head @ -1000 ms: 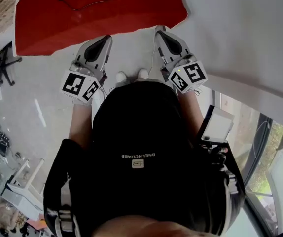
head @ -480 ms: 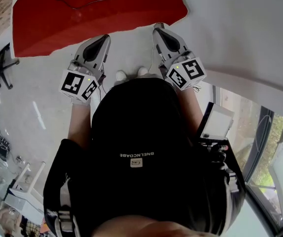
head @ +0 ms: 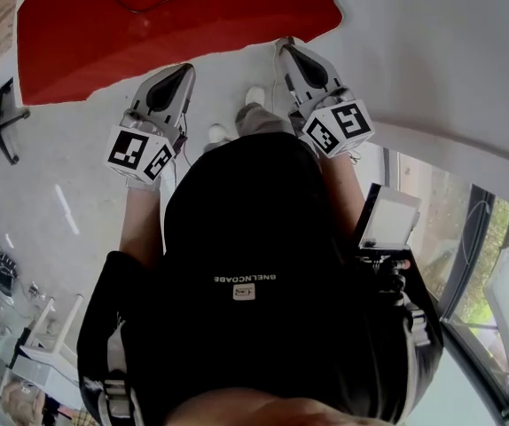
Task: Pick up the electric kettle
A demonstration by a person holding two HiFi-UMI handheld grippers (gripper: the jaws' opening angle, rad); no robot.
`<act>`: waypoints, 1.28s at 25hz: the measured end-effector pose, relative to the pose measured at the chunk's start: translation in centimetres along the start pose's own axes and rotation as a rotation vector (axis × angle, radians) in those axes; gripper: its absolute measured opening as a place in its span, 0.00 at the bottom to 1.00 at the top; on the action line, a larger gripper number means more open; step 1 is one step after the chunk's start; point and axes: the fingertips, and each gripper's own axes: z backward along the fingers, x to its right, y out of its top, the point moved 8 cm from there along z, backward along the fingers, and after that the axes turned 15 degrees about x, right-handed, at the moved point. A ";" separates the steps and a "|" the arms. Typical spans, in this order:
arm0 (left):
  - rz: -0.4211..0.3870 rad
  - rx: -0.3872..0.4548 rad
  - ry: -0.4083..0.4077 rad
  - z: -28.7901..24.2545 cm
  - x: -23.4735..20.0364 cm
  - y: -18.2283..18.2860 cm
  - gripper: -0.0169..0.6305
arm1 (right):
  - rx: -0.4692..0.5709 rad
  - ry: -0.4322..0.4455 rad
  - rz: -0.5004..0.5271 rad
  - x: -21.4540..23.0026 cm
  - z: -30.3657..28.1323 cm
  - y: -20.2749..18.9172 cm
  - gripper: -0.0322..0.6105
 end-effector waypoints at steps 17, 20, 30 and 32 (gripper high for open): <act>-0.015 -0.026 0.132 -5.7 -7.1 -1.2 0.03 | -0.040 0.024 -0.091 10.7 -11.0 -2.0 0.05; -0.007 -0.024 0.155 -6.6 -7.9 -0.9 0.03 | -0.052 0.030 -0.113 12.2 -12.6 -2.1 0.05; -0.011 -0.041 0.267 -12.2 -11.0 -0.6 0.03 | -0.148 0.095 -0.230 18.6 -18.8 -4.2 0.08; -0.012 -0.046 0.286 -12.5 -11.0 -0.5 0.03 | -0.177 0.104 -0.256 18.9 -19.3 -4.9 0.15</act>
